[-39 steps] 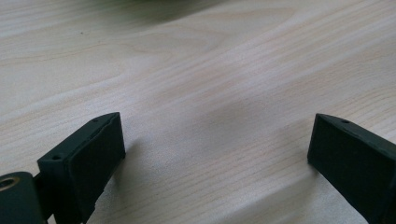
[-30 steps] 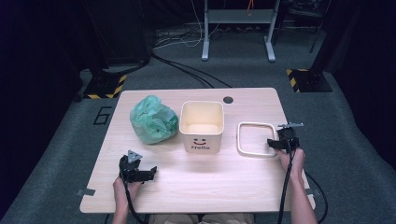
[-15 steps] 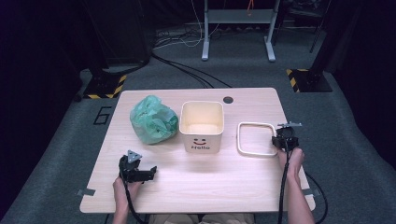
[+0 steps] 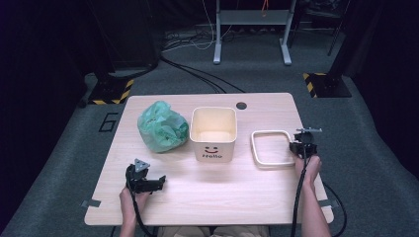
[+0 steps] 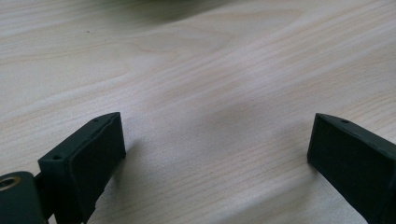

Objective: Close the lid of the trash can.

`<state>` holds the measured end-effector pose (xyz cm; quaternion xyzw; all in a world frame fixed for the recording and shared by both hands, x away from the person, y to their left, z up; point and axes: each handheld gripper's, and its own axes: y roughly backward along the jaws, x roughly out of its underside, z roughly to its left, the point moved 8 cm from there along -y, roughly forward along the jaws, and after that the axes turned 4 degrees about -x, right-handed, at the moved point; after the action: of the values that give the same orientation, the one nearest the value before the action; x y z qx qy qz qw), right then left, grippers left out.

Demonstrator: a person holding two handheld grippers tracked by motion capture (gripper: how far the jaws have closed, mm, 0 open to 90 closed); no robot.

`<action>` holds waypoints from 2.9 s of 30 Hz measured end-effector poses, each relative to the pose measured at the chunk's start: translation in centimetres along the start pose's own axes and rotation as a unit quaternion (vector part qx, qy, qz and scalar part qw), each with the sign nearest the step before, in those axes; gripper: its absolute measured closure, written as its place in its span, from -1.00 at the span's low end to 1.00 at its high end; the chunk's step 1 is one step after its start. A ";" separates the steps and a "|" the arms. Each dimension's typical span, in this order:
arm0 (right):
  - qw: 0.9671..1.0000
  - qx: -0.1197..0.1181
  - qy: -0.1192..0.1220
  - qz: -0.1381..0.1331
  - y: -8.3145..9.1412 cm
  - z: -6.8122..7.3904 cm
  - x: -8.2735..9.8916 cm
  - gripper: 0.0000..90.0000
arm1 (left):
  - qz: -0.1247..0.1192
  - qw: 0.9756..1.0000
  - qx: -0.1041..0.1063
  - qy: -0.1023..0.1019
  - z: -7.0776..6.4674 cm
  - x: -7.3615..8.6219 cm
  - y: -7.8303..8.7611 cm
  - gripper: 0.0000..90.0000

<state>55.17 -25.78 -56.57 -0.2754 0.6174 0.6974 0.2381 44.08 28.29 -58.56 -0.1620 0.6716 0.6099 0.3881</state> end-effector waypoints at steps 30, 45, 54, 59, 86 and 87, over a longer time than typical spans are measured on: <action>0.999 -0.045 -0.004 -0.018 3.0 1.4 -2.4 0.80 | -0.002 1.000 0.000 0.002 0.0 0.0 0.0 -0.91; 0.998 -0.057 0.002 -0.025 3.9 2.5 -3.3 0.80 | -0.003 1.000 0.000 0.002 0.0 0.0 0.0 -0.91; 0.998 -0.061 0.010 -0.029 4.6 3.3 -4.1 0.80 | -0.003 1.000 0.000 0.003 0.0 0.0 0.0 -0.91; 0.997 -0.064 0.011 -0.030 4.8 3.5 -4.4 0.80 | -0.003 1.000 0.000 0.003 0.0 0.0 0.0 -0.91; 0.996 -0.070 0.036 -0.049 7.6 5.0 -7.7 0.80 | -0.002 1.000 0.000 0.001 0.0 0.0 0.0 -0.91; 0.996 -0.070 0.037 -0.050 7.7 5.0 -7.9 0.80 | -0.002 1.000 0.000 0.001 0.0 0.0 0.0 -0.91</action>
<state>55.34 -21.68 -45.22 -0.3473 0.5611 0.7154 0.2296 44.10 28.28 -58.56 -0.1638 0.6720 0.6088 0.3886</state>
